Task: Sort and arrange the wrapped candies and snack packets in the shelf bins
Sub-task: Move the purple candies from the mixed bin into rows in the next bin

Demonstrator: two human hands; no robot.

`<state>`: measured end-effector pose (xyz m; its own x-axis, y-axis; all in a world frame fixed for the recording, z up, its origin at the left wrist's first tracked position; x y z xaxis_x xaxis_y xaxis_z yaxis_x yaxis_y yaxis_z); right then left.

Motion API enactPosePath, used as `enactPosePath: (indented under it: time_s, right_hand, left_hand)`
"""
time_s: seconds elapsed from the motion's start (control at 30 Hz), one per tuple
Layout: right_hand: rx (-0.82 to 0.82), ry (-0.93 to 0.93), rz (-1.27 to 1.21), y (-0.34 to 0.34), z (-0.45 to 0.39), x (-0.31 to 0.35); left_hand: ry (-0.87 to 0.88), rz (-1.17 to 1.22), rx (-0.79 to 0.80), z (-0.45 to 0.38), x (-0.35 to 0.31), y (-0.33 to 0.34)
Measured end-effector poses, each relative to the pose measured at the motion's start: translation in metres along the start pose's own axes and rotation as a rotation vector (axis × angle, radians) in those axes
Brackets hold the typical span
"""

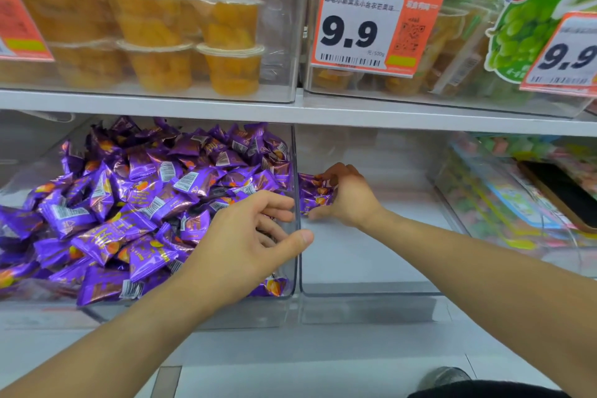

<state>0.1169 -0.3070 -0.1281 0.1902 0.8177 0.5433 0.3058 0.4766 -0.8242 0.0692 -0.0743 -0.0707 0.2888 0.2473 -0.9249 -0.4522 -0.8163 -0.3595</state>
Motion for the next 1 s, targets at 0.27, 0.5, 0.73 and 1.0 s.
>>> enactPosePath:
  time_s: [0.27,0.5,0.73,1.0]
  right_hand:
    - [0.025,0.136,-0.200,-0.002,0.006,-0.011]
    - [0.010,0.104,-0.126,-0.004,0.011,0.008]
    - [0.018,0.133,-0.120,-0.007,0.013,0.009]
    - [0.026,0.155,-0.062,-0.015,0.009,0.008]
  left_hand:
    - [-0.009,0.027,0.017,0.001,-0.001,-0.001]
    - [-0.019,0.013,0.013,0.000,-0.001,-0.001]
    - [-0.027,0.011,0.017,0.002,-0.002,-0.003]
    - [-0.006,-0.010,0.030,0.003,-0.007,-0.004]
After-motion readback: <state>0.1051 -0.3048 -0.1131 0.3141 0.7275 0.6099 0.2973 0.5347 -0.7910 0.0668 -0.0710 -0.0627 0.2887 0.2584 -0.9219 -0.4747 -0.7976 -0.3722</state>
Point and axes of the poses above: each hand's wrist, its own z-axis away from the middle knuckle, its own y-axis out of the palm, x = y × z, the point moved 8 cm from there along -z, towards the middle knuckle, and after that the axes turned 2 degrees about -x, right-handed, at the moved point
